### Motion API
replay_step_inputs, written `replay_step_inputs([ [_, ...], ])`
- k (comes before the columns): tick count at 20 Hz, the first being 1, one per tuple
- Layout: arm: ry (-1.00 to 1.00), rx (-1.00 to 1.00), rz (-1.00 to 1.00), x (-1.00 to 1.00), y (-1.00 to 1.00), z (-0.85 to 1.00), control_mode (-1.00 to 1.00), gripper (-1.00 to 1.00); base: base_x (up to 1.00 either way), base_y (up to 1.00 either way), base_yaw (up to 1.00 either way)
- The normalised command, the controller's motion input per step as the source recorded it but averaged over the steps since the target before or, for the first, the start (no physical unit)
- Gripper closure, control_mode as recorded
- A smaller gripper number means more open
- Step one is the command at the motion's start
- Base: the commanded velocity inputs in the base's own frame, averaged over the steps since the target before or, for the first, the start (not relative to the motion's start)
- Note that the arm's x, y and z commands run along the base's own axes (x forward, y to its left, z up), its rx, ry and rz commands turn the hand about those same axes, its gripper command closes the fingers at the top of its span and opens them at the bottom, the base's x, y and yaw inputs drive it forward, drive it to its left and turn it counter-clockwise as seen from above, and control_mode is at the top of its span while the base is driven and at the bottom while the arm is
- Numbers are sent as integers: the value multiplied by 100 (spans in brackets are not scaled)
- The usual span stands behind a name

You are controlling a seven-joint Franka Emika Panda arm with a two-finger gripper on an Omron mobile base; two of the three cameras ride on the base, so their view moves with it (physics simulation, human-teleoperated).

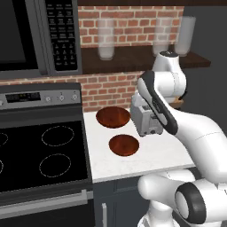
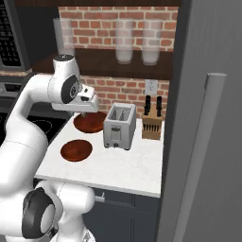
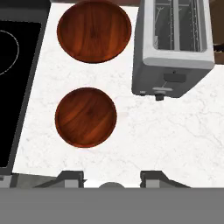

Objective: Pick up the bowls on the counter and stack them on top of one another in the open cabinet. Place the smaller bowl on top of the larger bowl.

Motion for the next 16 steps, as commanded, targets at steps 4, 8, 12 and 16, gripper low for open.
replay_step_inputs([
  [4,0,-8,-8,-5,7,-31,-100,-100,0,0,0],
  [8,-1,-5,-25,-4,46,-88,-100,-100,0,0,0],
  [12,0,0,-36,-1,29,-100,-100,-100,0,0,0],
  [16,4,7,-39,0,2,-99,-100,-100,0,0,0],
])
